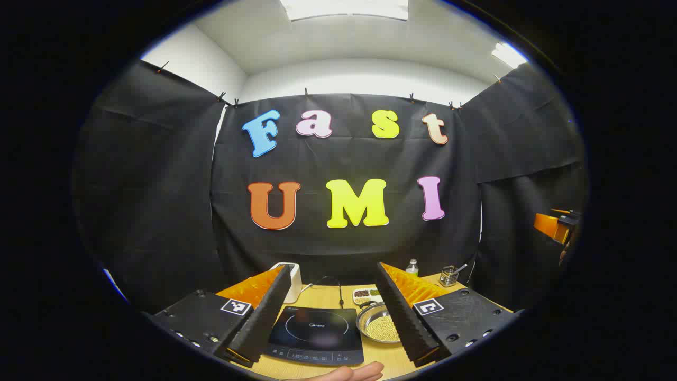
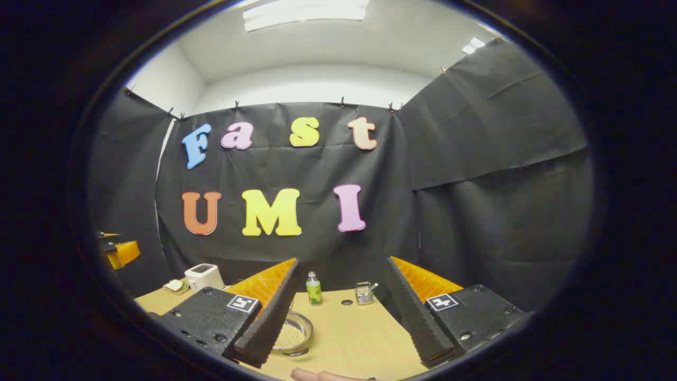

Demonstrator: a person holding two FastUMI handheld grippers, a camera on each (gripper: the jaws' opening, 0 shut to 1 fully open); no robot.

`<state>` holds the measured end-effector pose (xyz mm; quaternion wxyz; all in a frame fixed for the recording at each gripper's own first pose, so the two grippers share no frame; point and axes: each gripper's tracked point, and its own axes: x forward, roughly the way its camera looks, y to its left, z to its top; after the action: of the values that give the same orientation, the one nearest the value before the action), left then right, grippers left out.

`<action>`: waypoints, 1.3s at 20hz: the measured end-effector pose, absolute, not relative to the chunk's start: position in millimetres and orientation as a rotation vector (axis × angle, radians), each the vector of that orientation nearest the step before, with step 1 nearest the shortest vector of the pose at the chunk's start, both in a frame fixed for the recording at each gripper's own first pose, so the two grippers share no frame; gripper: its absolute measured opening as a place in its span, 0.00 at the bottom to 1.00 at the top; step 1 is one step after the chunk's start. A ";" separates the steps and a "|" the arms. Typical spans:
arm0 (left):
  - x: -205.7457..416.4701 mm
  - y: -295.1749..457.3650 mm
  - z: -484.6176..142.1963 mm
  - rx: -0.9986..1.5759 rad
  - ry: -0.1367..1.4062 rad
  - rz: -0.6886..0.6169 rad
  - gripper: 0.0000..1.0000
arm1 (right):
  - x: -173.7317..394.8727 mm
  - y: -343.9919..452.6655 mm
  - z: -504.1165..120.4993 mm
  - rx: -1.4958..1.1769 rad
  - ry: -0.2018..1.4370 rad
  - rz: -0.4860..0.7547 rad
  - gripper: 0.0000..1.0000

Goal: First push the handle of the pot to place it horizontally, then grasp the pot with both hands and set it on the induction cooktop.

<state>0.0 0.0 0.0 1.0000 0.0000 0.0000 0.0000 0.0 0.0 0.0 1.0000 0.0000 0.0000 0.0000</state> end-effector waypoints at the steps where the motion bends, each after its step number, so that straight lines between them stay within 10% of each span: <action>1: -1.4 -0.2 1.7 -0.002 -0.007 -0.002 0.95 | -0.4 -0.2 -1.6 0.004 0.005 0.000 0.96; 26: -39.3 -18.3 4.6 0.041 -0.051 -0.033 0.95 | 43.9 32.3 -76.2 0.020 0.178 0.138 0.89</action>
<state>-39.3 -18.3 4.6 0.9993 0.0205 -0.0257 -0.0163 43.9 32.3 -76.2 0.9936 0.0099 0.0890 0.0687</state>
